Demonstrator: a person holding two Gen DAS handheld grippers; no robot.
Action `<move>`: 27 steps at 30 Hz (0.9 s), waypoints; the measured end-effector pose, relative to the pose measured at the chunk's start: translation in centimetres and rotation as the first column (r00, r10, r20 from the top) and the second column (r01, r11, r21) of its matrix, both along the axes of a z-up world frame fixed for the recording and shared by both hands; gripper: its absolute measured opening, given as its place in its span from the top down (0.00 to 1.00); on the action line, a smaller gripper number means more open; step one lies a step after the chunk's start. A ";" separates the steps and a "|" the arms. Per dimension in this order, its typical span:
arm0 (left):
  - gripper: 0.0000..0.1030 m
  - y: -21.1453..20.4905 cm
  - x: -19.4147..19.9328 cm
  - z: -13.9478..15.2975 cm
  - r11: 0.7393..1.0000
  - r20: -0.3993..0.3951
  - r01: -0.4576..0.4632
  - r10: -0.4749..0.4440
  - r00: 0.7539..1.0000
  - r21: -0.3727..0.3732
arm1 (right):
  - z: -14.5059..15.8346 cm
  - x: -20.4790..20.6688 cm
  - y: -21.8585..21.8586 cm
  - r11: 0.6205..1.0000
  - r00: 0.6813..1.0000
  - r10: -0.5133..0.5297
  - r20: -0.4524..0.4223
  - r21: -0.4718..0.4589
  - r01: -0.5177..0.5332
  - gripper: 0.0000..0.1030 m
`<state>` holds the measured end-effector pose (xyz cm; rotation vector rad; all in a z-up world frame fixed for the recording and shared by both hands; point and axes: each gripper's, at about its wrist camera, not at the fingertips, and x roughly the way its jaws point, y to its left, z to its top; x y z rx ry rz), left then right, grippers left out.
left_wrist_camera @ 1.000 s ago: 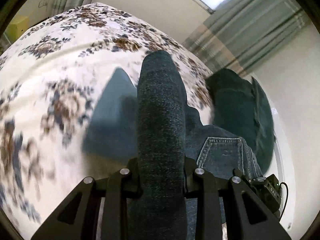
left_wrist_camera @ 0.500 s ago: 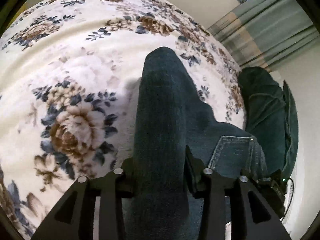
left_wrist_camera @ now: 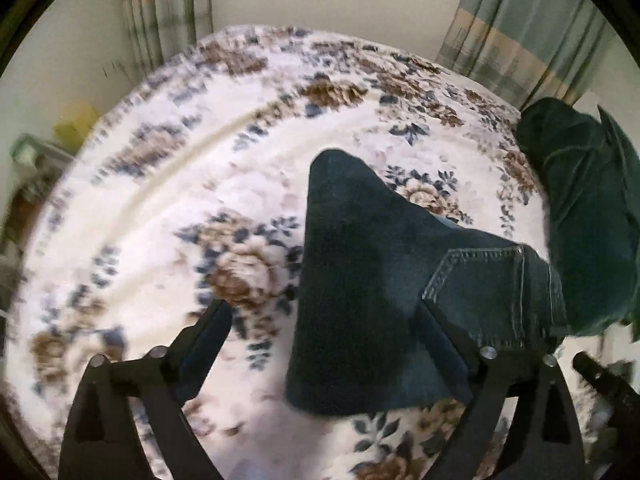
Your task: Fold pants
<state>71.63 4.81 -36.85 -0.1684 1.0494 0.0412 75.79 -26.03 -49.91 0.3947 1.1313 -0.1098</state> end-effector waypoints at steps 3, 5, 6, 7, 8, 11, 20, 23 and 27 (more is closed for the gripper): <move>0.08 -0.9 -2.6 2.5 0.998 0.026 -0.006 0.004 1.000 0.061 | 5.5 -2.1 1.9 0.986 0.999 0.045 0.029 -0.161 -0.040 0.01; 0.08 -1.4 -4.7 4.5 0.997 0.043 -0.010 0.007 0.999 0.079 | 8.7 -4.3 2.6 0.974 0.997 0.055 0.059 -0.224 -0.041 0.01; 0.08 -1.7 -5.7 5.5 0.997 0.054 -0.007 0.003 0.999 0.075 | 10.3 -5.3 2.9 0.968 0.996 0.058 0.073 -0.247 -0.038 0.01; 0.08 -1.9 -6.4 6.2 0.997 0.062 -0.008 0.003 0.998 0.080 | 12.2 -6.4 3.2 0.964 0.995 0.059 0.081 -0.264 -0.036 0.01; 0.08 -2.2 -7.7 7.5 0.995 0.073 -0.010 0.003 0.997 0.096 | 13.6 -7.4 3.4 0.962 0.994 0.062 0.091 -0.270 -0.035 0.01; 0.08 -3.2 -10.8 10.8 0.993 0.104 -0.008 -0.004 0.995 0.115 | 19.0 -11.0 4.0 0.964 0.989 0.074 0.129 -0.263 -0.038 0.01; 0.08 -5.6 -20.8 21.1 0.989 0.233 -0.003 -0.032 0.972 0.146 | 32.6 -22.9 4.2 0.951 0.960 0.128 0.251 -0.305 -0.047 0.01; 0.08 -6.3 -24.8 24.4 0.985 0.282 -0.013 -0.035 0.959 0.170 | 36.8 -27.3 4.1 0.947 0.943 0.148 0.297 -0.316 -0.049 0.01; 0.08 -7.0 -29.3 27.2 0.984 0.315 -0.022 -0.035 0.948 0.177 | 41.8 -33.0 3.7 0.948 0.921 0.169 0.350 -0.312 -0.056 0.01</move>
